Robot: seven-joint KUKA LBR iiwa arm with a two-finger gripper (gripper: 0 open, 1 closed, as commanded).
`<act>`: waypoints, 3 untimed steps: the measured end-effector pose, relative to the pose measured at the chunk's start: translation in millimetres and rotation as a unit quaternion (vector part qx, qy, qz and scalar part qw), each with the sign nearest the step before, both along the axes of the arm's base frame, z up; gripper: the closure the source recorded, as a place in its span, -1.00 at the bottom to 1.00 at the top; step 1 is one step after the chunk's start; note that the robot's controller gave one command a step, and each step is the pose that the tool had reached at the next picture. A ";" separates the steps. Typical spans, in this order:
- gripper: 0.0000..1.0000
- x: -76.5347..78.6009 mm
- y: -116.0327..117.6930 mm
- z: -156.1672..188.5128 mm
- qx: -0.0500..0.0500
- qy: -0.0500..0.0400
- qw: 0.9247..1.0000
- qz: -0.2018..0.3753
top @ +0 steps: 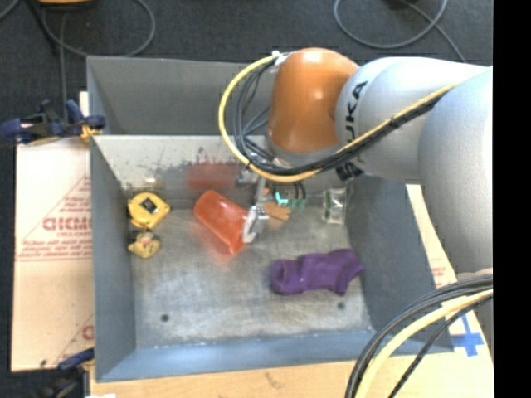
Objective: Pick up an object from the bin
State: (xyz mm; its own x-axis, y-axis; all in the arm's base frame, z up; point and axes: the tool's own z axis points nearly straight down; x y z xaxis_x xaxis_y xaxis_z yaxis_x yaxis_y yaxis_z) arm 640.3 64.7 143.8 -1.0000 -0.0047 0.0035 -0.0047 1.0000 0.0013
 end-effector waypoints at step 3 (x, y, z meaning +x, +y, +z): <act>1.00 1.2 -3.1 -64.0 -0.001 -0.004 0.999 0.035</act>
Offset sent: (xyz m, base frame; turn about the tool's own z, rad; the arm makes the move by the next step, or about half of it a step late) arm -0.0103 -0.0027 -0.0615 -0.1808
